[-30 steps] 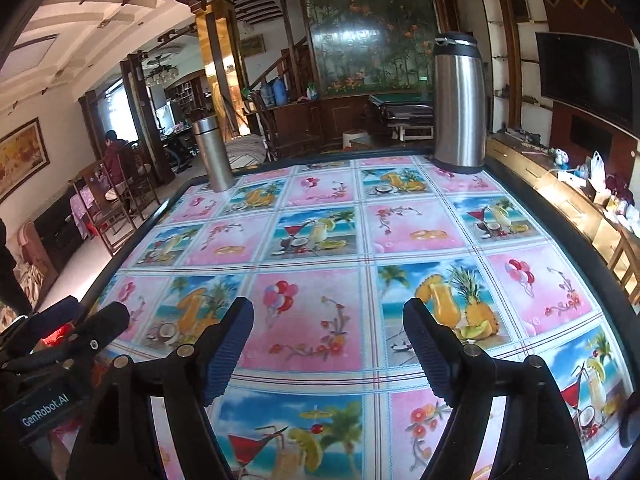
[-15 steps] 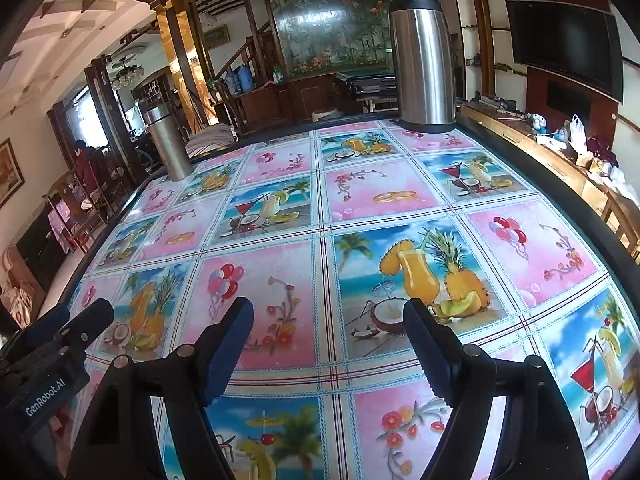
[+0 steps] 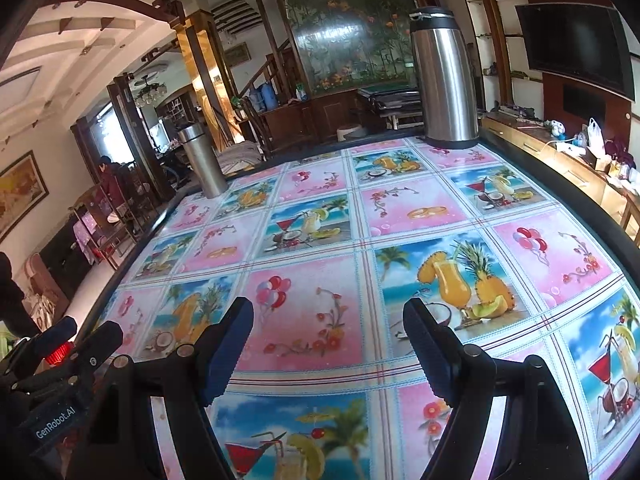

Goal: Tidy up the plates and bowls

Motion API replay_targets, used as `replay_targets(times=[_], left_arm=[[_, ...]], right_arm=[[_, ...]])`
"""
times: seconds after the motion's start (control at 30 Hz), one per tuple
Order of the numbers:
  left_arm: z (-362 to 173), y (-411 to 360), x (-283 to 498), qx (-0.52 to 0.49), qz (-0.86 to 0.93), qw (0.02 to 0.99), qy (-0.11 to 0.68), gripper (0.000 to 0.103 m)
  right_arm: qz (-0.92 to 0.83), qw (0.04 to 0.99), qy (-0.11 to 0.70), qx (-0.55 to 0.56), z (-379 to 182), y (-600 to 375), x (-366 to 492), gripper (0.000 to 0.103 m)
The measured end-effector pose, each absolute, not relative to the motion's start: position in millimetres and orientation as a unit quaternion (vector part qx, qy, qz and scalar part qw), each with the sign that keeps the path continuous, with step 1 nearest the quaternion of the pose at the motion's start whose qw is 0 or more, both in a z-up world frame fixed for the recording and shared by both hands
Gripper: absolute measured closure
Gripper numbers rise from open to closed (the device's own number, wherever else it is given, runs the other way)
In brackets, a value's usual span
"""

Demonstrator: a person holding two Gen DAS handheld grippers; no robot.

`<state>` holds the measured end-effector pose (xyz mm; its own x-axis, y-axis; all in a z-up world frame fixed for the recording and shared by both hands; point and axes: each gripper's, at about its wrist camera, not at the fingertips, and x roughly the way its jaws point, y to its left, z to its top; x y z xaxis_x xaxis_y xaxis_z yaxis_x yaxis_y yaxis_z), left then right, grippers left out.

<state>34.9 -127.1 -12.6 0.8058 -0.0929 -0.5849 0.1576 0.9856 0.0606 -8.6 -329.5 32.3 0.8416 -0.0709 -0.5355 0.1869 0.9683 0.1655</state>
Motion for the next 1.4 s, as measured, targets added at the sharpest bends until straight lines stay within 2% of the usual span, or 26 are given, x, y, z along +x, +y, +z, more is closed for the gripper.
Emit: replay_targets(times=[0.23,0.57,0.87,1.4], left_arm=[[21,-51,-4,0.018,0.002,0.960,0.279,0.017],[37,45,-53,-0.019,0.073,0.965,0.250,0.015],[27,74,-59,-0.036,0.089,0.960,0.263,0.015],[27,94,-61,-0.050,0.123,0.955,0.266,0.015]], right_arm=[[0.013,0.972,0.216,0.094,61,-259,-37,0.023],[0.119,0.969,0.208,0.056,79,-144,-65,0.022],[0.161,0.962,0.219,0.015,67,-85,-84,0.022],[0.167,0.961,0.222,0.009,62,-78,-90,0.022]])
